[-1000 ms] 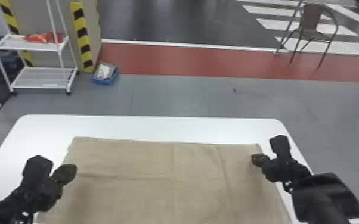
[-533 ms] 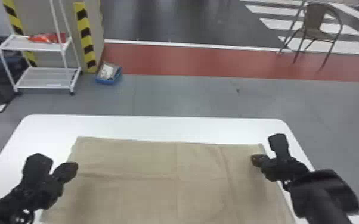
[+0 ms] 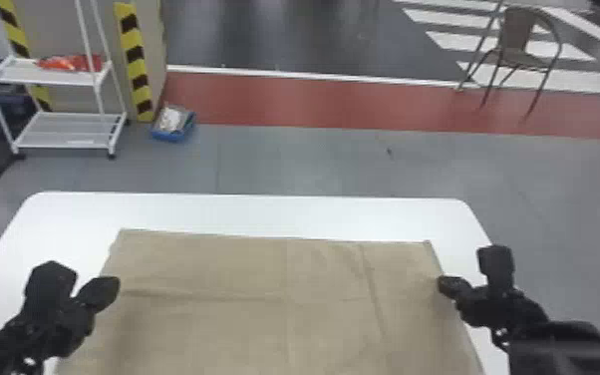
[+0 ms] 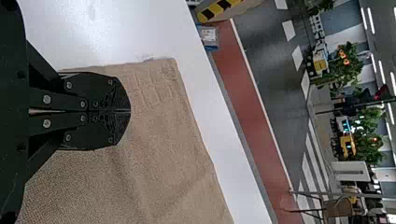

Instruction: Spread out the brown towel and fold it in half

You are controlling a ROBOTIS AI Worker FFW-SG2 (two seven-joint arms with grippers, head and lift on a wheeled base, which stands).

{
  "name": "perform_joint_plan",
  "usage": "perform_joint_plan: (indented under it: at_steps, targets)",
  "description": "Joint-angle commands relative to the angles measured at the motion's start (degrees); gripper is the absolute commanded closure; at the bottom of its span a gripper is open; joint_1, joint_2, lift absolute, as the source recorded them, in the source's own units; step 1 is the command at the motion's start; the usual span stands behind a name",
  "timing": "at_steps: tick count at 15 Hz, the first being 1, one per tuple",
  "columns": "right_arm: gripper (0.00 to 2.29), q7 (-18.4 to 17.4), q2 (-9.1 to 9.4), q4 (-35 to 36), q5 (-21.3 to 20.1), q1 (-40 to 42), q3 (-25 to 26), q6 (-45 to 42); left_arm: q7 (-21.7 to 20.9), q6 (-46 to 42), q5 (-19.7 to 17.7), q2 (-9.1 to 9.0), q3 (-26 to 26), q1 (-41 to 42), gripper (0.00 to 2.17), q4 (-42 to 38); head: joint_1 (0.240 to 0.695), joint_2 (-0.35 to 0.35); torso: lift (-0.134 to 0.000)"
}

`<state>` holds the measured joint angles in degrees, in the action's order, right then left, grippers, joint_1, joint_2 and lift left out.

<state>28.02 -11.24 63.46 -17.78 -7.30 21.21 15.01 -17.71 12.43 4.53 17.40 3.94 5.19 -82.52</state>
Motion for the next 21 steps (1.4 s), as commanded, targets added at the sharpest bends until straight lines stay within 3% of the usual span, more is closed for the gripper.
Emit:
perform_joint_plan:
  at_steps: [1, 7, 14, 17, 21]
  targets:
    - [1.83, 0.0, -0.27, -0.4, -0.1, -0.3, 1.2, -0.1, 0.0, 0.0, 0.1, 0.0, 0.2, -0.2, 1.88, 0.1, 0.695, -0.175, 0.0]
    - [1.83, -1.1, -1.32, -11.5, -1.7, -6.6, -0.9, -1.9, 0.0, -0.3, -0.1, 0.35, 0.2, -0.6, 1.88, 0.8, 0.695, -0.19, 0.0]
    - [1.83, -2.7, -1.32, -15.4, -1.9, -10.8, -2.8, -2.2, 0.0, -1.2, -0.5, 0.79, 0.3, -0.6, 1.88, 1.0, 0.695, -0.164, 0.0]
    - [1.83, -4.1, -2.56, -19.8, -2.2, -13.4, -2.8, -3.1, 0.0, -1.6, -0.9, 0.88, 0.6, -0.5, 1.88, 0.9, 0.695, -0.166, 0.0]
    - [1.83, -3.7, -2.47, -17.2, -1.6, -11.0, -1.3, -2.7, 0.0, -1.4, -1.8, 0.88, -0.1, 1.3, 1.88, -1.2, 0.695, -0.178, 0.0]
